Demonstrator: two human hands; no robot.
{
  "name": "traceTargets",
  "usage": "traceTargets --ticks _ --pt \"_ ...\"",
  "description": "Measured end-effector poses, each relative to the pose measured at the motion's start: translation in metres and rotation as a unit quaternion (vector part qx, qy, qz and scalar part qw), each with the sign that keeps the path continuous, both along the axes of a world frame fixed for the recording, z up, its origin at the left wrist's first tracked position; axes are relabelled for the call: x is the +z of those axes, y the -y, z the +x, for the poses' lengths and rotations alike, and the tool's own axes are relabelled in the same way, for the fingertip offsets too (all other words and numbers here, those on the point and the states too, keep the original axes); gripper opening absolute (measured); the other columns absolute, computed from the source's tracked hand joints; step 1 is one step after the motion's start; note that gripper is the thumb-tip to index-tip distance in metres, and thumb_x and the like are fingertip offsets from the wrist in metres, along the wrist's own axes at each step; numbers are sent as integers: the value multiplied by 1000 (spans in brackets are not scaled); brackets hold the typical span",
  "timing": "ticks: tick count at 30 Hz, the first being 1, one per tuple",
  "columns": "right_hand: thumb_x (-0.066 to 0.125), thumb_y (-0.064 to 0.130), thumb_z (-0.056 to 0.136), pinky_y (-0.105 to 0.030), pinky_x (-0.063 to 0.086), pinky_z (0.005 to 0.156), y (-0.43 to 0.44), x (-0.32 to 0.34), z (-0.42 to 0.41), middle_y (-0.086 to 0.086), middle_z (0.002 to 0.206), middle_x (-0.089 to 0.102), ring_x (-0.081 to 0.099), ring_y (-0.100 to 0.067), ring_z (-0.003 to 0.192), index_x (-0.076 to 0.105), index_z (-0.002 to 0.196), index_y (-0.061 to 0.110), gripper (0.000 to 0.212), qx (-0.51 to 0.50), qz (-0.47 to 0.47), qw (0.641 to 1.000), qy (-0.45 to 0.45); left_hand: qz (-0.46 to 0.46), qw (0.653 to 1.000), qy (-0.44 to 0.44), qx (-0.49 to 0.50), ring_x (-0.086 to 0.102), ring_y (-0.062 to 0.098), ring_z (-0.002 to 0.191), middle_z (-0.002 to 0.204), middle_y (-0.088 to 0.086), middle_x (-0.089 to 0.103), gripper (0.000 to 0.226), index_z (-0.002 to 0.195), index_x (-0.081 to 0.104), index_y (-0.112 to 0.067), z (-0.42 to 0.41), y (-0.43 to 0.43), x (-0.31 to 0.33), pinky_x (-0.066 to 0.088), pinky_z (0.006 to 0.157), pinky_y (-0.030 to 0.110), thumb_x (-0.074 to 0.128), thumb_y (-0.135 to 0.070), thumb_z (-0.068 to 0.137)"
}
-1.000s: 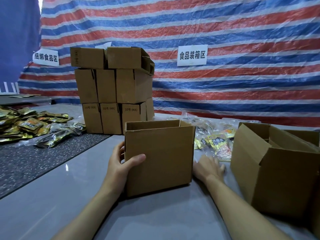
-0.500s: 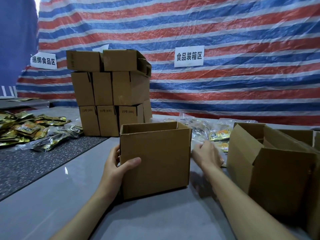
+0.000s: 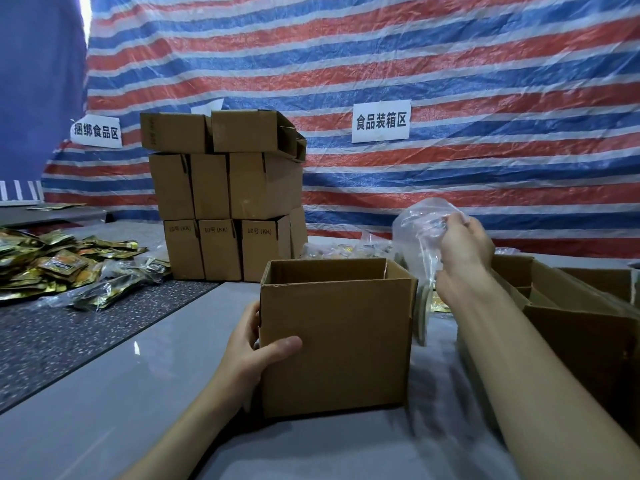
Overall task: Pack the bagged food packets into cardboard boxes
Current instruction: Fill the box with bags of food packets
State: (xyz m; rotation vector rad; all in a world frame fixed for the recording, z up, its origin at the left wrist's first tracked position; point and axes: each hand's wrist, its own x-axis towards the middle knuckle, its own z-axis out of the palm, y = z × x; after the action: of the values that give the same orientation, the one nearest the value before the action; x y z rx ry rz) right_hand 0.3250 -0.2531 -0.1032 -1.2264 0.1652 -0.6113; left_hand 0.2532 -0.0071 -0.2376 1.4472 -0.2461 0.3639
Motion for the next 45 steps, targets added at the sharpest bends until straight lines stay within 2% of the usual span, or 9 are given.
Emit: traceTargets --ticks 8,16,21,24,30,35,37,41,45 --pt "43 38 107 -25 52 70 11 38 -36 6 89 56 57 -10 78 56 84 33 27 -22 26 986 161 46 997 2 -64 74 22 102 113 6 76 82 126 59 -14 -10 9 4 59 75 26 85 -35 51" --pt "36 22 110 -24 56 89 23 59 -60 -1 111 57 63 -13 105 55 98 25 23 11 129 930 343 62 989 -16 -130 74 18 100 110 2 77 88 126 55 -11 -22 19 9 59 76 25 88 -34 48" --pt "32 25 111 -41 57 94 17 60 -62 -13 132 58 65 -25 118 53 108 26 22 79 121 922 358 67 988 -23 -141 72 22 107 117 5 75 84 131 52 -12 -25 24 10 59 81 29 84 -31 56" --pt "32 26 111 -53 59 88 9 56 -64 -13 122 67 69 -35 110 53 108 25 22 162 112 913 357 70 987 -24 -141 72 21 107 116 3 75 88 130 52 -13 -26 27 11 59 81 28 90 -36 55" --pt "31 29 110 -46 62 70 6 56 -67 -6 92 77 75 -38 92 53 109 7 31 305 49 904 296 77 988 -35 -130 71 25 110 120 7 73 83 132 53 -13 -25 26 10 59 83 30 86 -36 59" --pt "33 36 108 -44 62 68 13 62 -73 -32 132 58 73 -41 95 44 134 3 43 370 43 890 262 81 988 -38 -125 71 25 109 117 7 74 85 132 54 -13 -24 25 9 59 82 30 85 -38 57" --pt "34 35 108 -42 62 66 14 64 -76 -31 128 60 75 -39 91 44 129 6 37 375 43 890 257 78 989 -36 -122 72 23 106 115 6 75 83 130 55 -13 -23 26 8 59 80 29 85 -35 56" --pt "33 23 110 -53 62 74 7 65 -82 -13 84 74 75 -32 75 52 111 4 27 315 -103 916 228 73 991 -28 -109 74 20 101 111 6 77 80 125 57 -8 -23 26 8 58 78 26 87 -31 55" --pt "38 22 110 -52 57 78 0 62 -82 -10 80 77 74 -34 75 55 96 6 27 203 -361 904 106 57 994 -19 -89 75 20 97 108 7 78 81 124 58 -7 -22 27 6 58 75 27 88 -33 54"
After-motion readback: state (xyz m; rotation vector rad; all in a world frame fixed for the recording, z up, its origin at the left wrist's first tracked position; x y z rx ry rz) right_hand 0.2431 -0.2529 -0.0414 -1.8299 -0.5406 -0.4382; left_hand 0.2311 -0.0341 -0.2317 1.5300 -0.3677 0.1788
